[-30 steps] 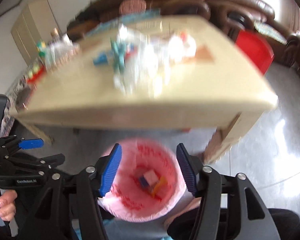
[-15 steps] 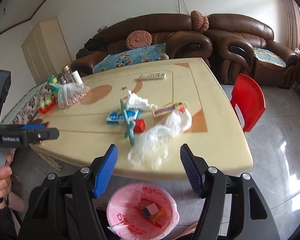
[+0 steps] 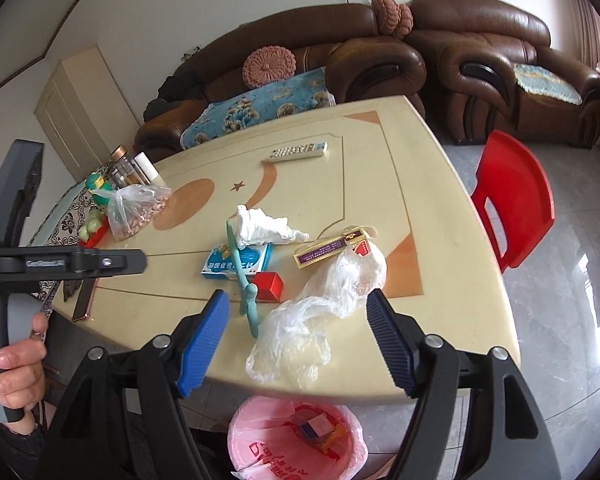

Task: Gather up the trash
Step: 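Move both open tools back over the table toward the remaining items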

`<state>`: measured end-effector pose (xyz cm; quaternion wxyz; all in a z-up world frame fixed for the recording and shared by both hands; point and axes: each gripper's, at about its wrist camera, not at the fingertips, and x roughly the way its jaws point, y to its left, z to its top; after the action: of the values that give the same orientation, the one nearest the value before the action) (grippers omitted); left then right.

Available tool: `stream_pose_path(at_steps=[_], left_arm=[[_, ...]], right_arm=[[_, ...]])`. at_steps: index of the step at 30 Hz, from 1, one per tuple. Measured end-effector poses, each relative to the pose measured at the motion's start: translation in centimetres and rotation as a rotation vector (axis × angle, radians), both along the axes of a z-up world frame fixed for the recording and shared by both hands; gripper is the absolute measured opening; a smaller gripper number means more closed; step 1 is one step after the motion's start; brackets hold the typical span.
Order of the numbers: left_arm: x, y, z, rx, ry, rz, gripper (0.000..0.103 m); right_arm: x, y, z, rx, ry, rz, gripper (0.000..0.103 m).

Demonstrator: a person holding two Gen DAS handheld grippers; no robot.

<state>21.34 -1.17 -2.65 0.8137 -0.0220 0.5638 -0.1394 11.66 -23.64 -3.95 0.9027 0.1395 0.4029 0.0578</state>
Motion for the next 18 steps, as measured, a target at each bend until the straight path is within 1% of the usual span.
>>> stream_pose_path(at_steps=[2, 10, 14, 18], left_arm=[[1.2, -0.6, -1.3, -0.009, 0.028, 0.001, 0.085], [4.9, -2.1, -5.4, -0.017, 0.109, 0.023, 0.085], [6.1, -2.9, -6.7, -0.004, 0.126, 0.024, 0.085], [7.1, -3.1, -7.3, -0.011, 0.131, 0.027, 0.085]], right_arm=[[1.0, -0.2, -1.0, -0.002, 0.021, 0.003, 0.07], [4.1, -1.7, -4.6, 0.06, 0.106, 0.009, 0.07], [5.5, -2.1, -6.0, 0.079, 0.131, 0.011, 0.07], [6.4, -2.3, -7.3, 0.094, 0.157, 0.014, 0.07]])
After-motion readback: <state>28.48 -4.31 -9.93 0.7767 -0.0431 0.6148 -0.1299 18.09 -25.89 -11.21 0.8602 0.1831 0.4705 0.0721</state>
